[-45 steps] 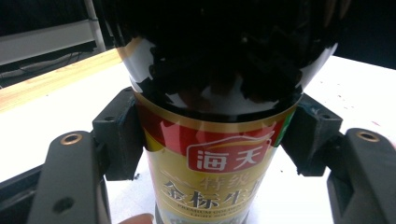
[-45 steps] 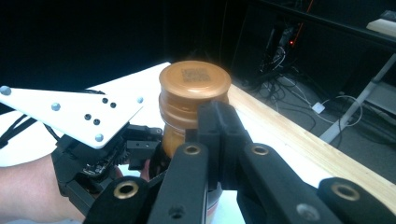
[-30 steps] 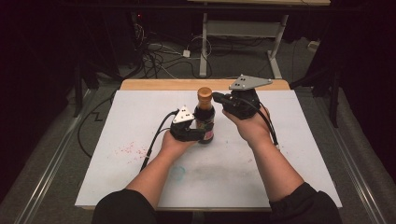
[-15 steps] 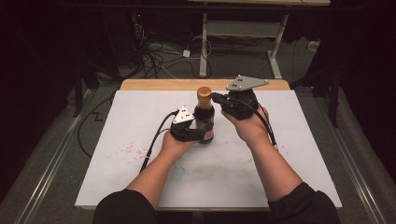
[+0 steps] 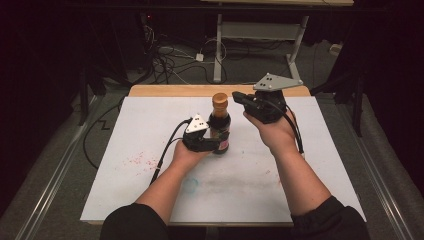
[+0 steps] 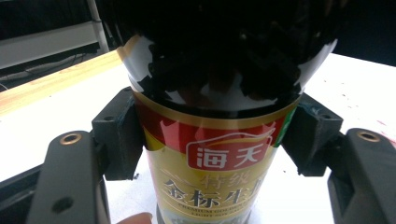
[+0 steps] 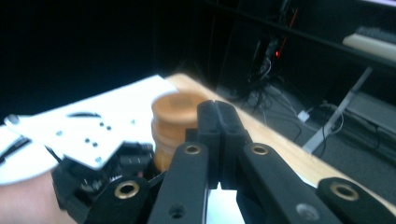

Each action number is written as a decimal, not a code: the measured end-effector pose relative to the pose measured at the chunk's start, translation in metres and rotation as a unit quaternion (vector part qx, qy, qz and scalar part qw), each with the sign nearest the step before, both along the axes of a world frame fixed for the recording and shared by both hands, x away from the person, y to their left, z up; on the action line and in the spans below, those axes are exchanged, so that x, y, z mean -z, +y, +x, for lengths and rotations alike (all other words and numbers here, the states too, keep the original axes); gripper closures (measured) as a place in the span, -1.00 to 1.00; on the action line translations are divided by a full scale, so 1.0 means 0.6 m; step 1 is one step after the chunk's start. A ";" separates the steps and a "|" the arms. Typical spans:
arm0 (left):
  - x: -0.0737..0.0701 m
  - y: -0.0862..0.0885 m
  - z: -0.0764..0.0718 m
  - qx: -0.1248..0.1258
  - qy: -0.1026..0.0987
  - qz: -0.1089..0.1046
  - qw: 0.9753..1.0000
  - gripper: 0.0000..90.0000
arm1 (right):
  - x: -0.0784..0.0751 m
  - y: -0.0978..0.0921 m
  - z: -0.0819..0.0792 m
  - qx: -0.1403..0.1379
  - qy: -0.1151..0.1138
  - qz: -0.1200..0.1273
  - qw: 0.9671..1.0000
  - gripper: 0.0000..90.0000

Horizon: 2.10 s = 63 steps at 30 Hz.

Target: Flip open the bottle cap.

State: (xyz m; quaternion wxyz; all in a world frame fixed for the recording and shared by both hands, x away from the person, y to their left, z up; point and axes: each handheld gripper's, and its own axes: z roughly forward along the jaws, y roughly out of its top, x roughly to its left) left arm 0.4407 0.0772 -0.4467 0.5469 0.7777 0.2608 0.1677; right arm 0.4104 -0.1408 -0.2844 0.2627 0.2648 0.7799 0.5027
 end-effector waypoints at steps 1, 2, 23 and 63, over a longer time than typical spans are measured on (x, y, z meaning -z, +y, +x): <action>0.000 0.000 0.000 0.000 0.000 0.001 1.000 -0.35 | 0.007 -0.001 0.001 0.002 0.004 -0.004 1.000 1.00; 0.000 0.000 -0.001 -0.001 0.000 0.000 1.000 -0.35 | 0.007 -0.001 0.001 0.002 0.004 -0.004 1.000 1.00; 0.001 -0.001 0.000 -0.002 0.001 -0.005 1.000 -0.36 | 0.051 0.003 0.007 -0.013 0.027 -0.003 1.000 1.00; 0.001 -0.001 -0.001 -0.003 0.002 -0.004 1.000 -0.36 | 0.035 0.012 0.013 -0.025 0.033 -0.030 0.999 1.00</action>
